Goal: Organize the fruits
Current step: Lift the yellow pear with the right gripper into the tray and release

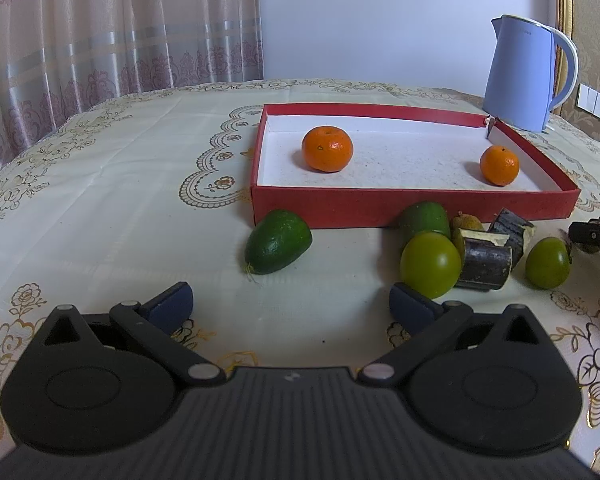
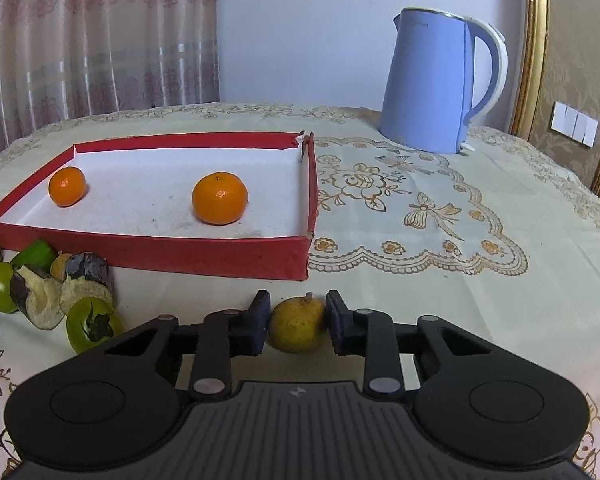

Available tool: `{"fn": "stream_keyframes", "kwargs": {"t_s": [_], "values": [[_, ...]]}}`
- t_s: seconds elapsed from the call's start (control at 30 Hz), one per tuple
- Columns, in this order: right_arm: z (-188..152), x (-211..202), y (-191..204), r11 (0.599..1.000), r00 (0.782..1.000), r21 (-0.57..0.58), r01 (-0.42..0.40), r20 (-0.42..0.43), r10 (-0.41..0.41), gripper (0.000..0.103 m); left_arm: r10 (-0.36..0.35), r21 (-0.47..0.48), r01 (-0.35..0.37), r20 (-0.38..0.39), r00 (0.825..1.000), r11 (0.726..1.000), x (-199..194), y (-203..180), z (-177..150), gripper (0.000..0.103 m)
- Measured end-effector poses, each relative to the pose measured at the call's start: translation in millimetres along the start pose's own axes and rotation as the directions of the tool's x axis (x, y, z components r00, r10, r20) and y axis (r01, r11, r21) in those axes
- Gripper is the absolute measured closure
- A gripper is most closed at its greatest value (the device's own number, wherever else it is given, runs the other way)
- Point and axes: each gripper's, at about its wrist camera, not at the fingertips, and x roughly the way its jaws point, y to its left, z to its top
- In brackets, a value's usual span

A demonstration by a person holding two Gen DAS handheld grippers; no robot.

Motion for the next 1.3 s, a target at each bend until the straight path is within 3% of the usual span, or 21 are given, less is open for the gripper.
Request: {"fn": "stream_keyframes", "kwargs": {"t_s": [0.4,0.8,1.3], "values": [[0.0,-1.6,0.8,1.0,1.0,-0.001,0.016,0.003,-0.016,0.074,0.0,0.0,0.0,0.0,1.0,1.0,-0.1,0.2,0.0,0.0],[6.2,-21.8,5.9,0.999,0.997,-0.018,0.038,0.067,-0.037,0.074,-0.001,-0.001,0.001,0.0,1.0,1.0,-0.2,0.0,0.0,0.0],[40.9,-20.5,40.5,0.995,0.99,-0.103,0.004,0.139,0.011,0.074,-0.001,-0.002,0.001,0.0,1.0,1.0,0.0,-0.6,-0.1,0.0]]}}
